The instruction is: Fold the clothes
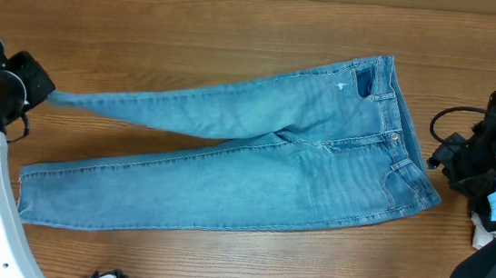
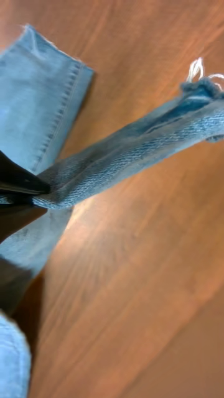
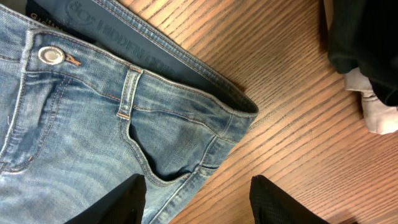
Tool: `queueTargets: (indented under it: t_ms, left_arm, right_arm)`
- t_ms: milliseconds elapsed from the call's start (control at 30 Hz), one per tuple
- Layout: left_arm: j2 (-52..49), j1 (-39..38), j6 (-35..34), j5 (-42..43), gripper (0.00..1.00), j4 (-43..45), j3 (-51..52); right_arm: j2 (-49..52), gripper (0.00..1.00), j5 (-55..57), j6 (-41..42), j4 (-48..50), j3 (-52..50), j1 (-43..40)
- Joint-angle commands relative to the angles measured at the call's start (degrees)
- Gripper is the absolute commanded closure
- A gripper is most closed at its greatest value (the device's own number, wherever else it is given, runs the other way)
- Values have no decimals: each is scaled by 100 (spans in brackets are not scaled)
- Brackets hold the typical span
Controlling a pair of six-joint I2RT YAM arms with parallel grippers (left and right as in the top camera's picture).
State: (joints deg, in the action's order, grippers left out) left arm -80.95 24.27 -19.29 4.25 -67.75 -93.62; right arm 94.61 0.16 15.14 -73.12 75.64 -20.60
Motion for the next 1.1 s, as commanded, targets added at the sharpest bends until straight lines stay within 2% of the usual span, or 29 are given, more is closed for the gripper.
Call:
queueTargets:
  t_ms: [0,167,200,233,267,333,400,533,567,633,700,800,900,967,1067]
  left_arm:
    - [-260,20,107,-306,93,-190,-28]
    - [-922,17,31,-750,93,210,-28]
    - [-1287,17,-96,-1029,96,761,-28]
    - [-1668,22,-291,-1534,95,1414,-28]
    - [-2015,59,-348,-1635,91,1912,-37]
    - [-2981,297,-343,-358,0,2022,-348]
    - [-3488,330,-269,-79,0,1735,-428]
    - [-3646,308,136,-649,0,1143,-426]
    - [-3646,321,103,-944,0,813,-428]
    - [-3646,444,-396,-1464,0,-35,-426]
    - [-3648,531,-520,-1508,0,-251,-393]
    - [-3650,533,-476,-1215,0,197,-317]
    - [-3670,522,22,133,1,1228,66]
    - [-3676,522,-103,546,3,1670,404]
    - [-3681,522,-310,634,8,2197,885]
  right_arm:
    - [-63,42,-57,-15,-20,85,-20]
    - [-63,42,-50,-17,-20,85,-20]
    - [-63,42,-50,-20,-20,85,-20]
    - [-63,42,-50,-17,-20,85,-20]
    - [-63,42,-50,-17,-37,85,-20]
    - [-63,42,-50,-17,-111,85,-20]
    - [-63,42,-50,-20,-151,85,-20]
    - [-63,43,-48,-17,-144,85,-20]
    - [-63,43,-48,-17,-131,85,-20]
    - [-63,43,-46,-20,-98,85,-20]
    - [-63,42,-44,-20,-63,85,-20]
    - [-63,42,-31,-20,-68,85,-20]
    - [-63,42,-28,-20,-70,85,-20]
    - [-63,42,-26,-22,-90,85,-20]
    - [-63,42,-26,-22,-83,85,-20]
